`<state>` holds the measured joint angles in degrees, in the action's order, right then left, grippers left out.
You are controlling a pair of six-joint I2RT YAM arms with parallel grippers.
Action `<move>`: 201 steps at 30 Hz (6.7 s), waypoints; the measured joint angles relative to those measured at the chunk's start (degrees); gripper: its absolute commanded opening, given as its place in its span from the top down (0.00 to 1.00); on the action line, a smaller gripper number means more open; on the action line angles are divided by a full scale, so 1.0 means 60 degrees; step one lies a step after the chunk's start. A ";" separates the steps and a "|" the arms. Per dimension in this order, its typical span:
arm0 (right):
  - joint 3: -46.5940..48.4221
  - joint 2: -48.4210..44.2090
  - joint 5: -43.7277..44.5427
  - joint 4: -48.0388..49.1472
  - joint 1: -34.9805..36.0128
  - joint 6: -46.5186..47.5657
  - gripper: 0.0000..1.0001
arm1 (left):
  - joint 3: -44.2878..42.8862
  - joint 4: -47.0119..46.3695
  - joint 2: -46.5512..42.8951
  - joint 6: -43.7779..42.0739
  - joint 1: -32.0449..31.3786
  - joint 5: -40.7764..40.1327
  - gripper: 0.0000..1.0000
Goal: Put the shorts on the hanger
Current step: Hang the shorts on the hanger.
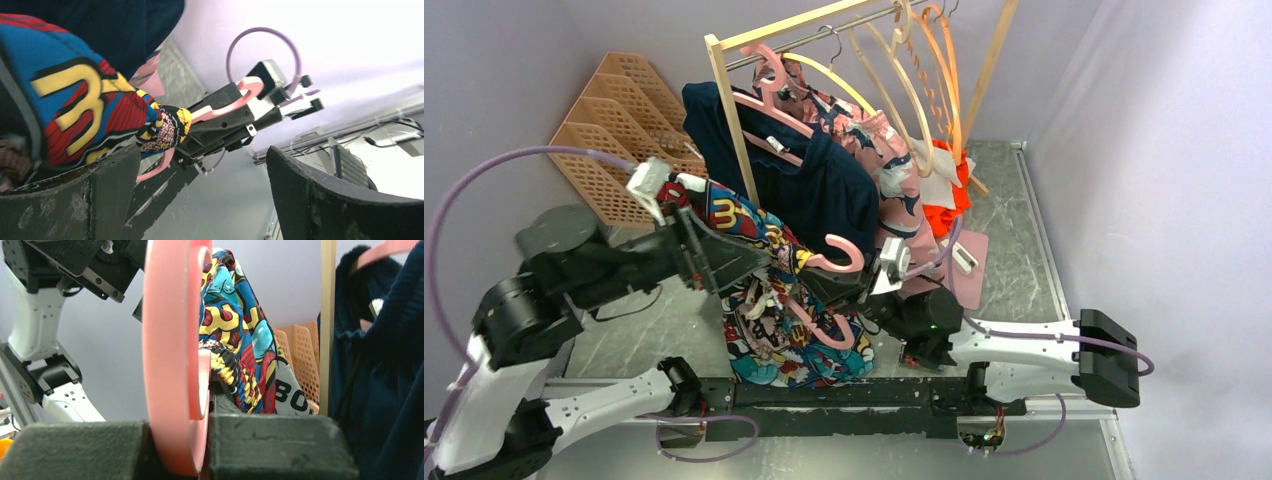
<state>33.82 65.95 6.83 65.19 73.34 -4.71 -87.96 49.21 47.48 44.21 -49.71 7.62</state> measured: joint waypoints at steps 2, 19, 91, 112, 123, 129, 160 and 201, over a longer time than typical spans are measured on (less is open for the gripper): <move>0.0087 -0.0321 -0.0175 -0.0273 0.0000 0.0113 1.00 | -0.0007 -0.0339 -0.0455 -0.0215 0.0000 0.0113 0.01; 0.5034 -0.3566 -0.2342 -0.6364 -0.0018 0.2146 1.00 | -0.0874 -0.2718 -0.2856 -0.3472 0.0000 -0.0131 0.01; 0.3293 -0.5093 0.0674 -1.0258 0.0004 0.2095 1.00 | 0.1807 -0.1982 -0.2138 -0.5111 0.0004 0.0831 0.93; 0.3927 -0.4845 -0.0637 -1.0134 -0.0007 0.1894 1.00 | 0.1523 -0.1308 -0.2430 -0.4765 0.0000 0.1009 0.01; 0.4288 -0.5038 -0.1486 -1.1657 -0.0007 0.1639 1.00 | -0.2153 -0.1661 -0.1832 -0.5705 0.0000 0.1060 0.03; 0.3796 -0.5322 -0.1974 -1.1774 -0.0007 0.1217 1.00 | -0.2539 -0.1443 -0.0058 -0.6091 0.0000 0.2266 0.01; 0.3479 -0.4532 -0.2612 -1.2801 -0.0018 0.1016 1.00 | -0.0375 0.0681 0.1982 -0.7770 -0.0047 0.4856 0.66; 0.3639 -0.3679 -0.2463 -1.1843 -0.0015 0.1064 1.00 | 0.1417 -0.2976 0.0994 -0.5952 -0.0186 0.5544 0.00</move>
<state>55.66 43.88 -7.94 -5.87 73.25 1.67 -79.46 31.35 53.45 8.49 -50.83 40.88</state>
